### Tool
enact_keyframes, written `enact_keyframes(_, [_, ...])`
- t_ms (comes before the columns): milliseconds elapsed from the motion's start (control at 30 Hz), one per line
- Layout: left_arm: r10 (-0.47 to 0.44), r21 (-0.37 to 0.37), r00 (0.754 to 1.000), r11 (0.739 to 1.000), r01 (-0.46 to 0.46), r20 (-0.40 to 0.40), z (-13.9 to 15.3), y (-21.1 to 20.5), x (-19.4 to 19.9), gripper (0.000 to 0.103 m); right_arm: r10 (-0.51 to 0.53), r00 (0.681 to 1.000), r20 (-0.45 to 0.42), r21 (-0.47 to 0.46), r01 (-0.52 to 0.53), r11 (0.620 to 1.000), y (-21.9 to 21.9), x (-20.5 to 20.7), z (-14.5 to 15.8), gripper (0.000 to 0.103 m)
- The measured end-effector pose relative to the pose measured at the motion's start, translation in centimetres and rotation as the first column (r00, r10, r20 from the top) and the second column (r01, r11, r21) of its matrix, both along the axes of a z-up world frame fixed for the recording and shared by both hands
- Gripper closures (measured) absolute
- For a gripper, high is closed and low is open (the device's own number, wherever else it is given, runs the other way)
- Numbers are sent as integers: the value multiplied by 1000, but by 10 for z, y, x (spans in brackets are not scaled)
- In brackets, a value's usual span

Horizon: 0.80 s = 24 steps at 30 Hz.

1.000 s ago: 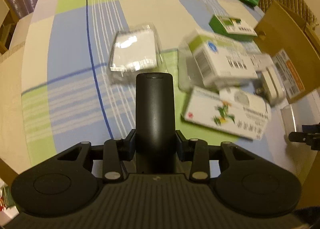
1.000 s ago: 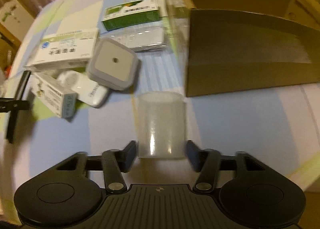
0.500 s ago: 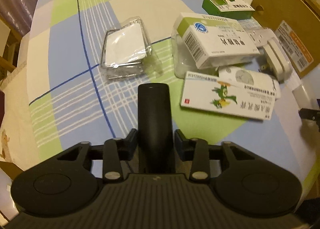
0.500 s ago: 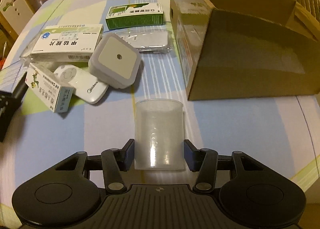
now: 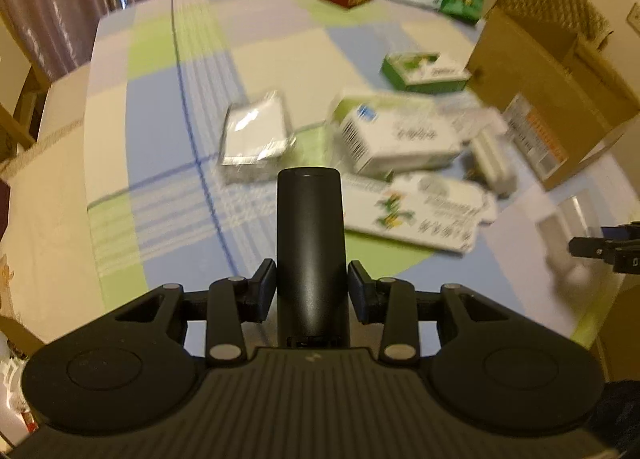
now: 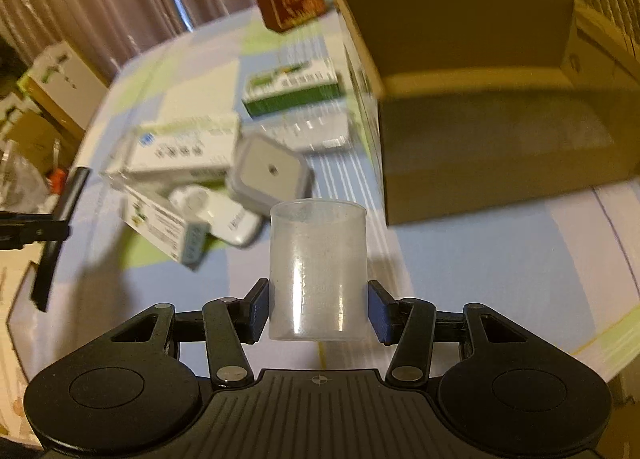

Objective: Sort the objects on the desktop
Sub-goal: 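Carry the remote with the left tool while the right tool carries the cup into the cardboard box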

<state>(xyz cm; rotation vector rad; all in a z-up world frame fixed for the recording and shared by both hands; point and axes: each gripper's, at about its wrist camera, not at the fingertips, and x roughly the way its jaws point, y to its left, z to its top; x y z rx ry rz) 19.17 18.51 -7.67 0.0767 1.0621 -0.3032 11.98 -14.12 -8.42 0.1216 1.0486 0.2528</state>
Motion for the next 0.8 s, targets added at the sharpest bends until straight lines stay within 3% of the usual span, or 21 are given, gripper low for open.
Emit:
enact_keyframes(300, [0, -82, 995, 997, 8, 96, 47, -64, -3, 70, 88, 994, 71, 101, -95, 990, -56, 24, 50, 53])
enact_keyframes(533, [10, -167, 989, 986, 15, 150, 80, -148, 0, 70, 165, 985, 42, 255, -171, 952, -134, 60, 77, 53])
enact_keyframes(633, [24, -200, 984, 980, 12, 177, 93, -183, 8, 70, 154, 988, 28, 338, -155, 928, -171, 76, 81, 53])
enact_keyframes(800, [4, -221, 975, 974, 47, 223, 108, -245, 29, 70, 111, 992, 64, 329, -126, 936, -223, 115, 93, 53])
